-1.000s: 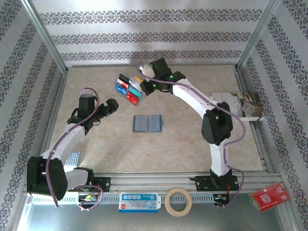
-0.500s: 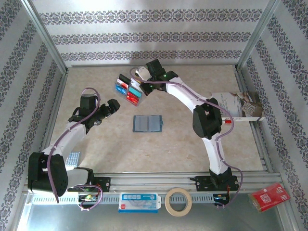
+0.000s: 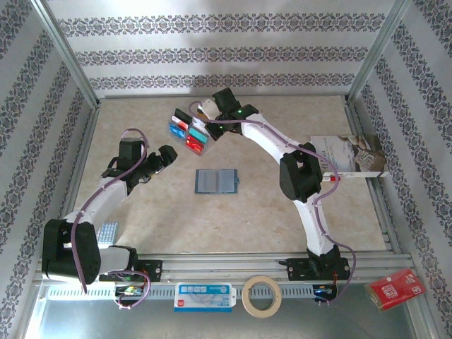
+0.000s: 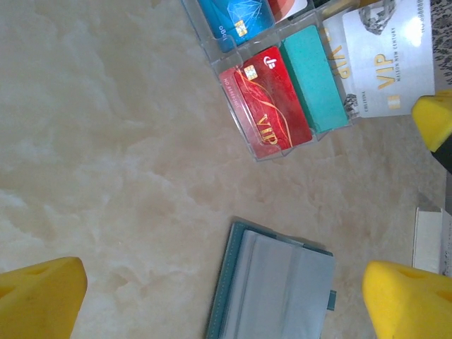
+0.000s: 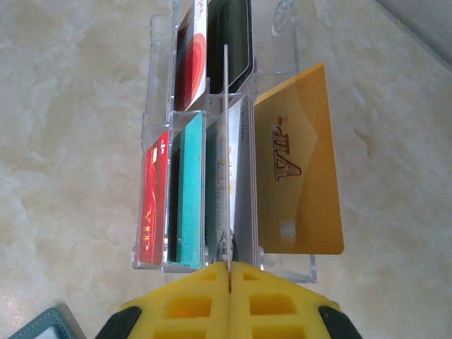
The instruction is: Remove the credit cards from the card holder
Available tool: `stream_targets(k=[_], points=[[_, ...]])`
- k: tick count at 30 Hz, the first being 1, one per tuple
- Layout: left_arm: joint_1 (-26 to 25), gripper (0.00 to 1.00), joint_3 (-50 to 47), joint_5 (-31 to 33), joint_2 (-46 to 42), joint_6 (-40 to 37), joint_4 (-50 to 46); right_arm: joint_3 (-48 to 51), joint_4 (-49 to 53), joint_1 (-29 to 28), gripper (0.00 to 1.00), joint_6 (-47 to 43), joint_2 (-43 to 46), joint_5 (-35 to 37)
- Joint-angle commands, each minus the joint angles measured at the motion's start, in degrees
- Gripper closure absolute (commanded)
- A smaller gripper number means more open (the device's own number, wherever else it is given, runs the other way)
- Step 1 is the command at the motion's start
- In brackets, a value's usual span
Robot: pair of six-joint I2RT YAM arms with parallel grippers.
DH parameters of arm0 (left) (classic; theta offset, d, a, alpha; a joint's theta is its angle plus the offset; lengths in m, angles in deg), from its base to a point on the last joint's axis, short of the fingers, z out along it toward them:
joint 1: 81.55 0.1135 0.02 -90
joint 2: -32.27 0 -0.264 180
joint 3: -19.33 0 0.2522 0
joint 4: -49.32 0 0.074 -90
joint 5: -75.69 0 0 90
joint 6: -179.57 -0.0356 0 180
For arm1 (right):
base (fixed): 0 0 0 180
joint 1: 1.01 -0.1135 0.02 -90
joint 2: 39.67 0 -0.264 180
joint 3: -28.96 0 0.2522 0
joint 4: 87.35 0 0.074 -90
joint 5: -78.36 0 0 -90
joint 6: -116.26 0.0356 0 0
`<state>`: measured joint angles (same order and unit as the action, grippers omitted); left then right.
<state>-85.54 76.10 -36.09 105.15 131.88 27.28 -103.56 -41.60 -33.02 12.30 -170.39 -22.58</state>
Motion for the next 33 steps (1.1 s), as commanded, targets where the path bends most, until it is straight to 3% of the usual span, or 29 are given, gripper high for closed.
stream_targets(k=[1,8,13,21,27,33], points=[[0.7,0.0,0.0,-1.5,0.6,1.2,2.6,-1.8,1.1,0.3,1.0,-0.9,-1.5,0.0],[0.7,0.0,-0.2,-1.7,0.7,1.4,2.7,-4.0,2.9,0.4,0.99,-0.7,-3.1,0.4],[0.8,0.0,-0.1,-2.1,1.0,1.6,3.2,-6.6,3.6,0.1,0.86,2.5,-3.6,1.2],[0.7,0.0,-0.2,-2.7,0.8,1.6,3.2,-6.0,4.2,0.2,0.77,5.6,0.4,2.2],[0.8,0.0,0.2,-4.4,0.7,1.5,3.5,1.7,3.3,0.2,0.69,13.6,8.3,-0.3],[0.2,0.0,0.0,-6.5,1.1,1.5,4.6,19.8,-1.2,-0.5,0.58,27.4,19.6,-1.7]])
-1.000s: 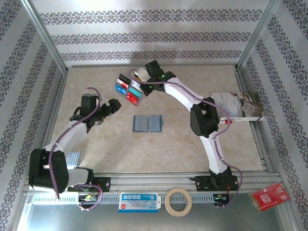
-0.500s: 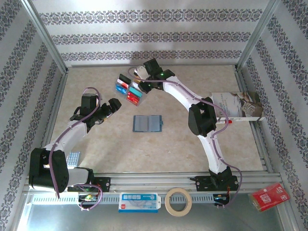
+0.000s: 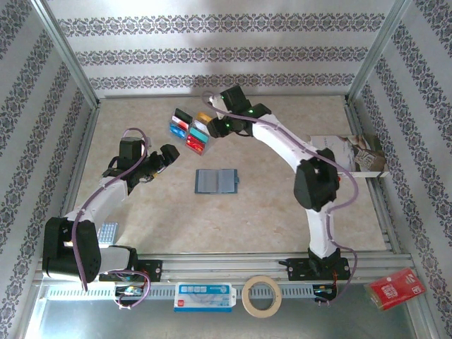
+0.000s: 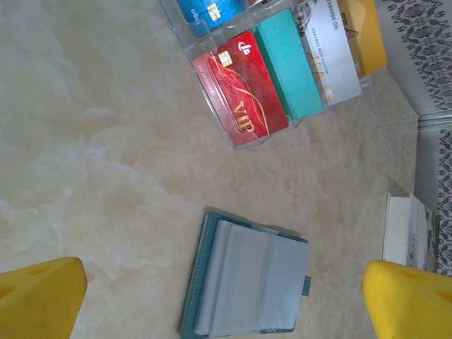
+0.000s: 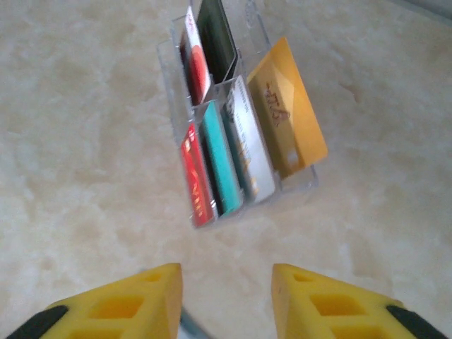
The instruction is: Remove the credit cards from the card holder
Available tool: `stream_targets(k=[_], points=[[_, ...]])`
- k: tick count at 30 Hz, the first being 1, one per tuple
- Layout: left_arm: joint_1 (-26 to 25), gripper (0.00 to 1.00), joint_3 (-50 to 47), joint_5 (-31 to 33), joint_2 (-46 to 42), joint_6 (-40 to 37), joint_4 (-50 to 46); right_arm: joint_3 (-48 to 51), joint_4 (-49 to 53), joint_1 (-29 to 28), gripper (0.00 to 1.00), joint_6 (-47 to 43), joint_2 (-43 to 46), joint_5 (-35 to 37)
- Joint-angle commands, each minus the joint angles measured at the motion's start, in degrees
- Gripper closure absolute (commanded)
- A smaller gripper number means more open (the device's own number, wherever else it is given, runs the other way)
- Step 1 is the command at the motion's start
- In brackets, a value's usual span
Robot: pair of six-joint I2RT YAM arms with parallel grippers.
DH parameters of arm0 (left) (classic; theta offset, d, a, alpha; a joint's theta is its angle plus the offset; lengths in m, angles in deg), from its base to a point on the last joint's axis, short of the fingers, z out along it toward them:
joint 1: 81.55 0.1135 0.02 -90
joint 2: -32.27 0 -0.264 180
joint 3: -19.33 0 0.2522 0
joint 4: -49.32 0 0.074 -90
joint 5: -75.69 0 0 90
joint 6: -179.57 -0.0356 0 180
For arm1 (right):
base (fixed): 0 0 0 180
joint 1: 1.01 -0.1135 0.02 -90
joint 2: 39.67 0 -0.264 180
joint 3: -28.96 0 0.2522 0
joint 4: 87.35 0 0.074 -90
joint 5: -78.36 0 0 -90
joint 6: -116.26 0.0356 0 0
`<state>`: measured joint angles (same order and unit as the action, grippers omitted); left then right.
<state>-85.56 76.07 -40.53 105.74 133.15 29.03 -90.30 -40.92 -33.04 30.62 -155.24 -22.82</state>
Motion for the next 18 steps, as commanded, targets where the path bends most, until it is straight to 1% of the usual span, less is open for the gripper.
stream_targets(k=[1,5,9,11,14,18], points=[[-0.1,0.0,0.0,-2.3,0.7,0.2,3.0,10.7,-2.9,-0.9,0.55,11.9,6.5,-0.9],[-1.0,0.0,0.3,-2.5,1.8,-0.3,3.4,21.6,-2.5,-2.7,0.46,22.1,11.9,0.0],[-1.1,0.0,0.4,-1.9,2.9,-0.2,4.7,27.3,-2.4,-5.8,0.43,29.7,12.0,-1.2],[-1.0,0.0,0.4,-1.3,3.3,-0.1,5.3,27.1,-2.0,-8.2,0.42,30.6,10.5,-0.3],[-1.1,0.0,0.1,0.4,3.4,-0.2,4.7,24.2,-0.6,-11.2,0.41,30.9,6.9,1.6],[-0.9,0.0,0.9,2.0,2.5,-1.7,0.8,20.5,1.7,-13.7,0.4,31.2,2.5,6.8]])
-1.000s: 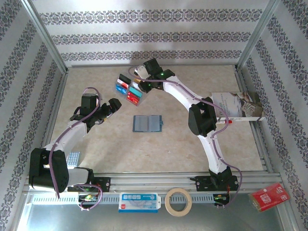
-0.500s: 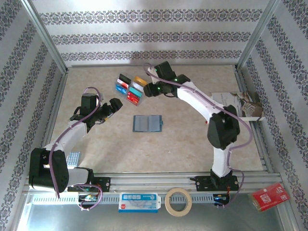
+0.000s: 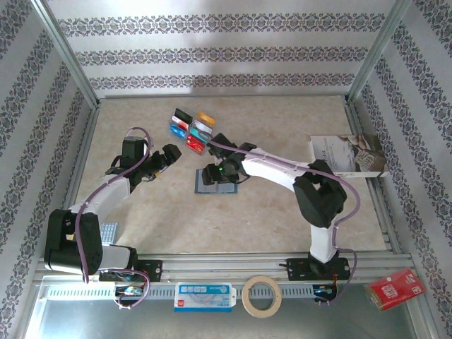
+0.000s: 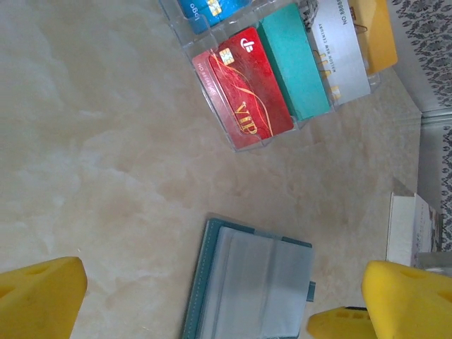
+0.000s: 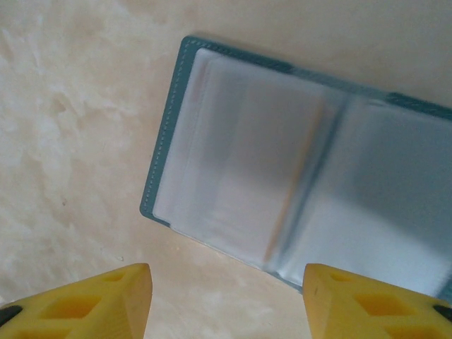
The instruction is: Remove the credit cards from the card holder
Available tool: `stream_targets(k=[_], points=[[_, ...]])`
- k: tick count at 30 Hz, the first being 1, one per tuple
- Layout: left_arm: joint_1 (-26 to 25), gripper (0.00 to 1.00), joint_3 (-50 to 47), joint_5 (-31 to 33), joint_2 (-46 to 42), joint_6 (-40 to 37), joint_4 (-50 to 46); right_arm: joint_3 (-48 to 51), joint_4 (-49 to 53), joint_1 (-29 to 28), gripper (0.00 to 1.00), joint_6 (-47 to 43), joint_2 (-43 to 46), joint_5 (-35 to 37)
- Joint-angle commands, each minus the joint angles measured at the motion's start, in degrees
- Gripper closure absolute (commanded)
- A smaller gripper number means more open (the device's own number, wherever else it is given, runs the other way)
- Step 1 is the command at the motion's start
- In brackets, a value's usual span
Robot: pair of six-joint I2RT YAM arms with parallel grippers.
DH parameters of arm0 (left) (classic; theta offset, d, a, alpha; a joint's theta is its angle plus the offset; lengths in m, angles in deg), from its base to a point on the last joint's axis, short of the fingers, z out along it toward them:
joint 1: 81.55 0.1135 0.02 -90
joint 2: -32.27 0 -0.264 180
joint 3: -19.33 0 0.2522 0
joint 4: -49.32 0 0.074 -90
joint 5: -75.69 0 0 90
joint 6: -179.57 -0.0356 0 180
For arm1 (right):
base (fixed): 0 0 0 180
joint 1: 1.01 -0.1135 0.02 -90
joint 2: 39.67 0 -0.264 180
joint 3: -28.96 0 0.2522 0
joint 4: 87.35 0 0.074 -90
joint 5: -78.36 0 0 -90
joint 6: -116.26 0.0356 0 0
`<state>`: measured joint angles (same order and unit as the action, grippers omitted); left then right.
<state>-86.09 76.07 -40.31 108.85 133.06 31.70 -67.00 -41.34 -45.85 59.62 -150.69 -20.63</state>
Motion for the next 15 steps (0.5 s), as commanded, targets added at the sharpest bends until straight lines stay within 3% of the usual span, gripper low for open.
stream_targets(k=[1,15], points=[[-0.4,0.0,1.3,2.4,-0.8,-2.3,-3.1,-3.6,2.5,-1.1,0.4,2.3,-2.9,5.4],[-0.1,0.0,3.0,2.1,-0.2,-2.4,-4.8,-9.0,7.0,-2.0,0.38,-1.4,-9.4,12.5]])
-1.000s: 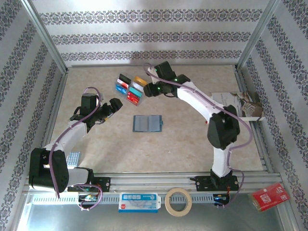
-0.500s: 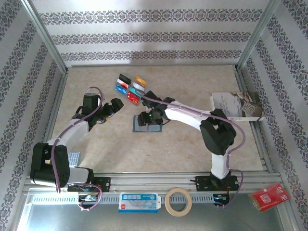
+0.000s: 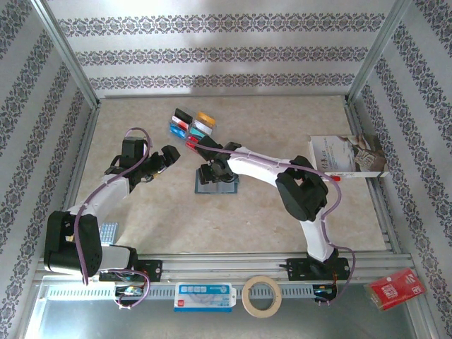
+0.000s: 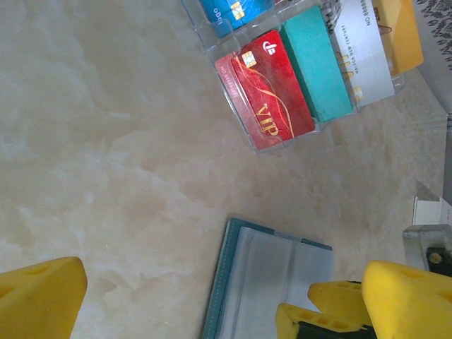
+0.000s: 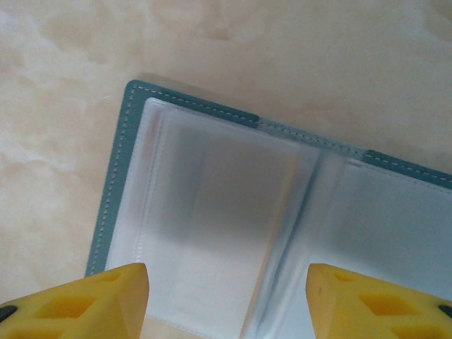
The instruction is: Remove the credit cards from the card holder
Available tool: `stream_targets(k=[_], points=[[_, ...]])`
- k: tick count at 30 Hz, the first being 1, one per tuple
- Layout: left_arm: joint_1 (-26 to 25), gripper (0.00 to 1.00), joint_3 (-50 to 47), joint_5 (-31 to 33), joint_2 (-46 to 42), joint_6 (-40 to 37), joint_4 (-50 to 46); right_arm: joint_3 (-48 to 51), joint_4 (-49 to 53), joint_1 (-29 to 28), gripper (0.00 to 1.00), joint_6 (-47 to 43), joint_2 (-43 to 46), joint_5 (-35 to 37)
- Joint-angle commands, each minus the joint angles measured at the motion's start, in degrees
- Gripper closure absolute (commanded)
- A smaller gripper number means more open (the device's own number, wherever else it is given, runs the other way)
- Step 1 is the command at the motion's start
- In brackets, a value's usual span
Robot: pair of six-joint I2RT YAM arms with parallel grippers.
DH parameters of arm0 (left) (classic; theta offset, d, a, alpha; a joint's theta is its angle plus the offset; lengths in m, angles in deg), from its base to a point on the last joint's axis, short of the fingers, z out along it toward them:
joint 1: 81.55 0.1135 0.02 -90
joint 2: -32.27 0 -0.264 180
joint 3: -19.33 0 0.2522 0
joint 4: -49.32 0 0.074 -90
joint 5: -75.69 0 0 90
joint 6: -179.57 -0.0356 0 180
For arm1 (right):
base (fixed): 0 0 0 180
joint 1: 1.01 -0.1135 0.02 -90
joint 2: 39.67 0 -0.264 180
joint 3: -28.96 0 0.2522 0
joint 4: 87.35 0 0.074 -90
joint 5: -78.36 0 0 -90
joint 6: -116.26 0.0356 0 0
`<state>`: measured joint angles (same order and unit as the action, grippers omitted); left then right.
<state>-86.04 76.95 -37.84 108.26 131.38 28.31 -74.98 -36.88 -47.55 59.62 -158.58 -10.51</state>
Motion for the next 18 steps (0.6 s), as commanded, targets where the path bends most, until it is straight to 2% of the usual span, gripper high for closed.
stream_targets(k=[1,7,12,16,18], points=[[-0.2,0.0,2.4,-0.5,0.5,-0.9,-1.6,-0.9,2.6,-0.2,0.38,-1.5,-1.9,2.3],[-0.2,0.0,2.9,-2.1,1.0,-1.4,-3.0,1.2,2.6,0.2,0.4,-1.4,-3.9,1.3],[-0.3,0.01,1.5,-4.1,1.0,-3.3,-6.7,3.9,1.9,0.8,0.48,-1.6,-4.2,1.3],[-0.4,0.06,-0.2,-5.8,0.7,-3.5,-7.4,5.3,1.5,1.7,0.53,-2.2,-4.7,0.2],[-0.7,0.13,-0.7,-7.4,1.1,-3.3,-7.2,5.8,1.2,2.4,0.55,-2.7,-4.8,-1.5]])
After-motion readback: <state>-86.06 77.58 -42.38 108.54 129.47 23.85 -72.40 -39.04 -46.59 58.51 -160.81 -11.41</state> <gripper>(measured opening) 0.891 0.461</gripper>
